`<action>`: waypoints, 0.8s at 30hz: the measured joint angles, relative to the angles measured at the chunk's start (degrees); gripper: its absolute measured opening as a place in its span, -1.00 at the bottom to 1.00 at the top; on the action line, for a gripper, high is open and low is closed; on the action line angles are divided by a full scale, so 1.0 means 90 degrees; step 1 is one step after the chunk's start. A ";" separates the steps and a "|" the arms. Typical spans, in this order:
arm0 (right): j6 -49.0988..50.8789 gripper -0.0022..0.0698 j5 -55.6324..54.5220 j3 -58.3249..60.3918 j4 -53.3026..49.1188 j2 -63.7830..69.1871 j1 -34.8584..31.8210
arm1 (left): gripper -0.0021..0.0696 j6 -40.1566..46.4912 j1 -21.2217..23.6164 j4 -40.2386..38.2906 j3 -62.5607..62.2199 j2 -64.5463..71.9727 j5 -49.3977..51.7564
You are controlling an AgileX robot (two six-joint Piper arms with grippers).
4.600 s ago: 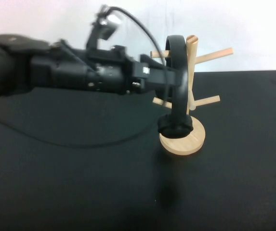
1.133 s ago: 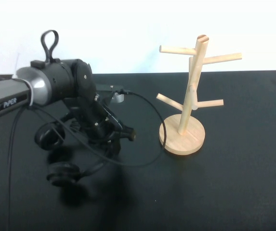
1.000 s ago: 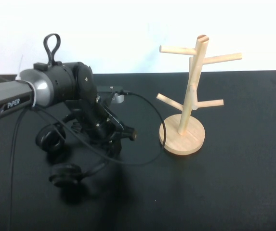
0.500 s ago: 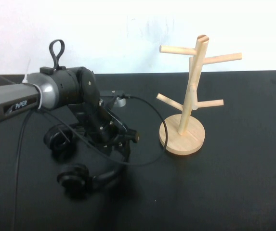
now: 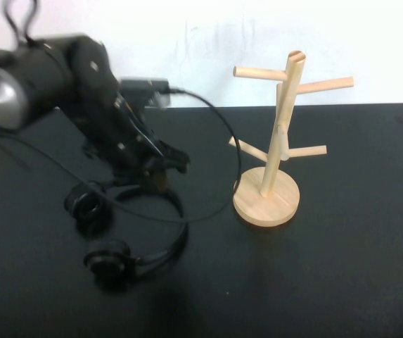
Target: Take out the headphones from the headphone stand
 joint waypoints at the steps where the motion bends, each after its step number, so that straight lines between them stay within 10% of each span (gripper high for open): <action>1: 0.0000 -0.96 0.0000 0.0000 0.0000 0.0000 0.0000 | -0.85 -0.0006 0.0000 0.0047 0.0000 -0.0223 0.0051; 24: 0.0000 -0.96 0.0000 0.0000 0.0000 0.0000 0.0000 | -0.95 -0.0030 0.0000 0.0758 0.5823 -0.8534 -0.2734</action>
